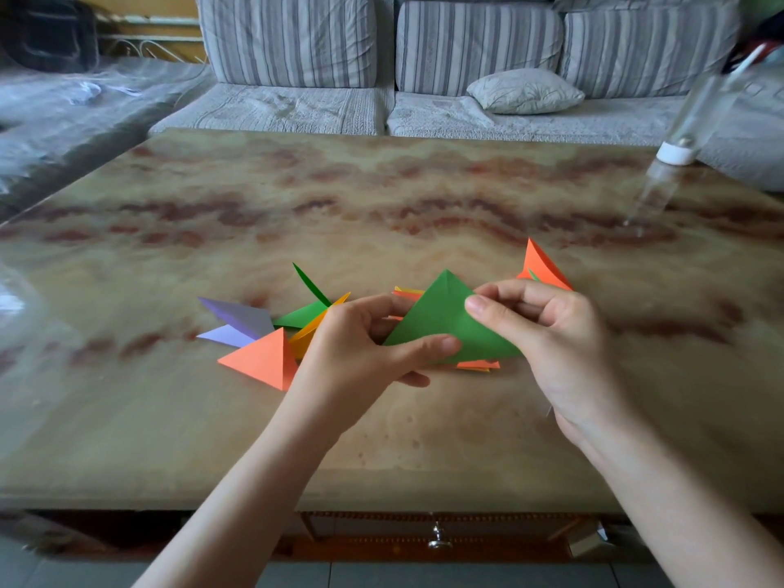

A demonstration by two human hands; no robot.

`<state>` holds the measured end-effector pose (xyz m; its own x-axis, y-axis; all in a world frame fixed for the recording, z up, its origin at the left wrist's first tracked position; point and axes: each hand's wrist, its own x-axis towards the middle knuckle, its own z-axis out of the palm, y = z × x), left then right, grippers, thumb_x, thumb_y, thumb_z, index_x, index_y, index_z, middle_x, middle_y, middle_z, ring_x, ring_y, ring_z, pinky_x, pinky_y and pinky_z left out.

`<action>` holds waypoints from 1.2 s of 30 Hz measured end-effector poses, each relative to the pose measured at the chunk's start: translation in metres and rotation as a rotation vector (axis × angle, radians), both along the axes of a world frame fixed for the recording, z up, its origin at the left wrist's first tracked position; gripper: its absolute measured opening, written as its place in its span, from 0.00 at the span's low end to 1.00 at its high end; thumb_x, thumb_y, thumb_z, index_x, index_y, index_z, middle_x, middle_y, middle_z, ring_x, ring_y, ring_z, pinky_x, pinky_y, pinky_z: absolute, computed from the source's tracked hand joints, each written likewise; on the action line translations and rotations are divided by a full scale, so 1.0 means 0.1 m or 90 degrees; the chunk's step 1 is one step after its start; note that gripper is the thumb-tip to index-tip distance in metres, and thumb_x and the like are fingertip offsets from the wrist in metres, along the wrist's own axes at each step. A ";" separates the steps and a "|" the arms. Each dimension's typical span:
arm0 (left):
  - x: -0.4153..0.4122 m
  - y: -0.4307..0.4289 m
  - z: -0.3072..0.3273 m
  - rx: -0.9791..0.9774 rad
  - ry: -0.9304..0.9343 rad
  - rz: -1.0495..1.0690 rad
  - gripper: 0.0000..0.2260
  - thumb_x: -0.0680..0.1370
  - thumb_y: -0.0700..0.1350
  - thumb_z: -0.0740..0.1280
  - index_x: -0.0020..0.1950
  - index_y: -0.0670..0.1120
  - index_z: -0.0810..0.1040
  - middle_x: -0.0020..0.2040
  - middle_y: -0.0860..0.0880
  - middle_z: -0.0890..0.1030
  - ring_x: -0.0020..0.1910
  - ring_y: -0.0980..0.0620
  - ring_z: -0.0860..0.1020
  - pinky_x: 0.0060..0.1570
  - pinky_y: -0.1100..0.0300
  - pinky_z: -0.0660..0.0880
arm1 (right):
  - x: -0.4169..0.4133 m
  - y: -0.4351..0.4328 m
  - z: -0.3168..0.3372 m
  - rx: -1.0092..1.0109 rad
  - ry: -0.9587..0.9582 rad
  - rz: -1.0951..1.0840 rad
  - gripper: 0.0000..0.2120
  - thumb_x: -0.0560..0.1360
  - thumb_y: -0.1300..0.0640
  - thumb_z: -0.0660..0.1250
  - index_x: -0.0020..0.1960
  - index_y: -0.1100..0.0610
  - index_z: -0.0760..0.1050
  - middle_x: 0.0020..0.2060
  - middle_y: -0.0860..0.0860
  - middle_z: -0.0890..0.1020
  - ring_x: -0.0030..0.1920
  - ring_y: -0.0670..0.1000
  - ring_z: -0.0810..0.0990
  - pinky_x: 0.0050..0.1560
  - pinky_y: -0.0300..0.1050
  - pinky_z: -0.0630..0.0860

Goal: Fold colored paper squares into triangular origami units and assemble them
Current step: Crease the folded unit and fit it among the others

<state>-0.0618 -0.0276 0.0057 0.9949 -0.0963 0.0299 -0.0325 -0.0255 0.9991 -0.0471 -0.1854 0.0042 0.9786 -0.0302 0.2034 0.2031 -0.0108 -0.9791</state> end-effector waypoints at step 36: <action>-0.03 0.08 0.01 0.123 -0.097 0.082 0.08 0.66 0.38 0.77 0.42 0.45 0.82 0.35 0.51 0.85 0.33 0.56 0.83 0.36 0.67 0.77 | -0.01 -0.09 0.05 -0.119 0.145 0.232 0.07 0.63 0.55 0.74 0.36 0.58 0.82 0.32 0.54 0.84 0.32 0.49 0.79 0.29 0.36 0.70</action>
